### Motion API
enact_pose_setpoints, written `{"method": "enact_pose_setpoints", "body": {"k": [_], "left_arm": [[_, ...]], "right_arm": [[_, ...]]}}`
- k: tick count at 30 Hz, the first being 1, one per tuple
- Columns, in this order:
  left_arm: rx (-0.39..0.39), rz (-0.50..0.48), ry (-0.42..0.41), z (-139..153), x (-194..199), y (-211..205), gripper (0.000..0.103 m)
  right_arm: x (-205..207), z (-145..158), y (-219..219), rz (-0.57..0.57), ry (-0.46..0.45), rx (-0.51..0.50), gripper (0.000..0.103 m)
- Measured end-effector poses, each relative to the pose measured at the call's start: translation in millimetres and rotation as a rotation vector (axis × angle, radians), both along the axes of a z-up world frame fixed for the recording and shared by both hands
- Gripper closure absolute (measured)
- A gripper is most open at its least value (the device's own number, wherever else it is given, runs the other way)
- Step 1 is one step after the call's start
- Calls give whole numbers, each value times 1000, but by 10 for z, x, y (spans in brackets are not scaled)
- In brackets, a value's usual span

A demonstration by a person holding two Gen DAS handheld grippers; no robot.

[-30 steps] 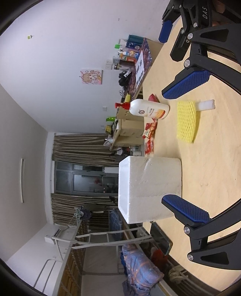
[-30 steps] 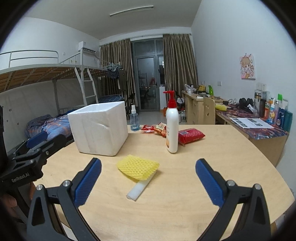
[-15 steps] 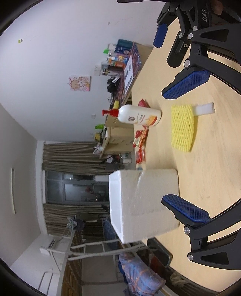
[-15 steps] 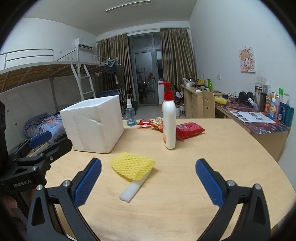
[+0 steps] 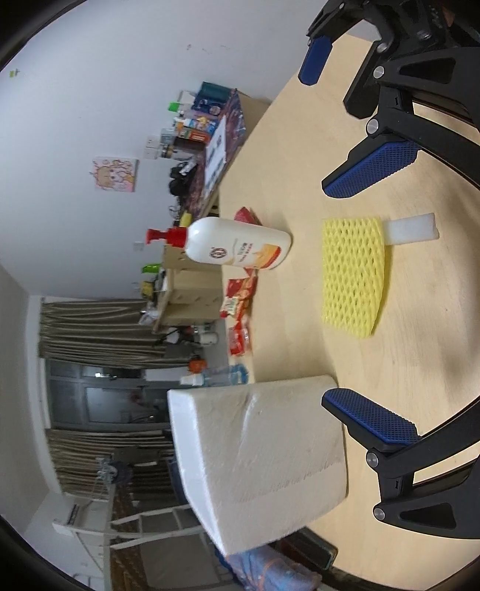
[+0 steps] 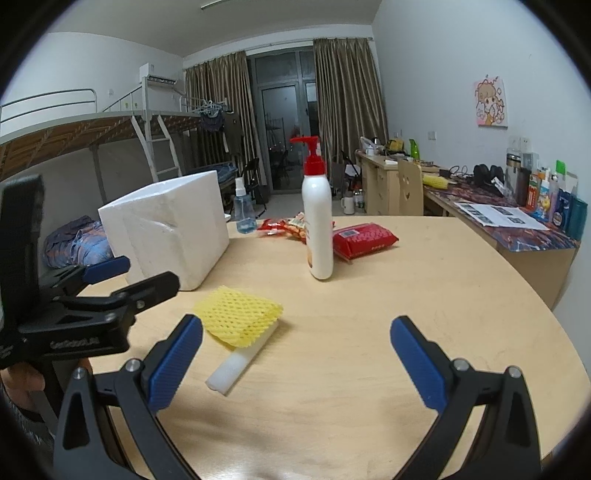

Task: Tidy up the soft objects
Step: 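Grasp the yellow mesh net with the left tool, then lift the yellow mesh net off the white stick with the left tool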

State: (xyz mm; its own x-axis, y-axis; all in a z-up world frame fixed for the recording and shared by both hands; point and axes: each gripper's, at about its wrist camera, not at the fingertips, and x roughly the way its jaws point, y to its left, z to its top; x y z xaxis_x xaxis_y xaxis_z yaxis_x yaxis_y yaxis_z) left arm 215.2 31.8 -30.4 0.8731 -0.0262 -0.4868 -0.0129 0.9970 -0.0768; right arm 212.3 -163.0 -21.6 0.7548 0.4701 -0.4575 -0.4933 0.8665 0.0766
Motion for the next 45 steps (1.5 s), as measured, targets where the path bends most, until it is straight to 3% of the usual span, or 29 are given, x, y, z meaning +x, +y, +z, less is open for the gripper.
{"method": "enact_pose_setpoints", "body": {"k": [4, 10, 17, 23, 35, 40, 45], "left_arm": [[-16, 6, 37, -94, 136, -20, 0], [-38, 14, 170, -314, 440, -58, 0], [-67, 19, 239, -436, 637, -33, 1], [-86, 43, 290, -546, 745, 36, 10], [-1, 60, 355, -695, 842, 5, 47], [1, 64, 347, -689, 828, 50, 80], [13, 36, 338, -673, 791, 2, 88]], "right_arm": [[50, -51, -24, 9, 19, -2, 0], [110, -109, -38, 25, 42, -3, 0], [192, -153, -49, 42, 60, 0, 0], [244, -173, -67, 45, 73, -10, 0], [310, -208, -29, 59, 88, -13, 0], [321, -196, -10, 59, 92, -21, 0], [311, -158, 27, 66, 85, -30, 0]]}}
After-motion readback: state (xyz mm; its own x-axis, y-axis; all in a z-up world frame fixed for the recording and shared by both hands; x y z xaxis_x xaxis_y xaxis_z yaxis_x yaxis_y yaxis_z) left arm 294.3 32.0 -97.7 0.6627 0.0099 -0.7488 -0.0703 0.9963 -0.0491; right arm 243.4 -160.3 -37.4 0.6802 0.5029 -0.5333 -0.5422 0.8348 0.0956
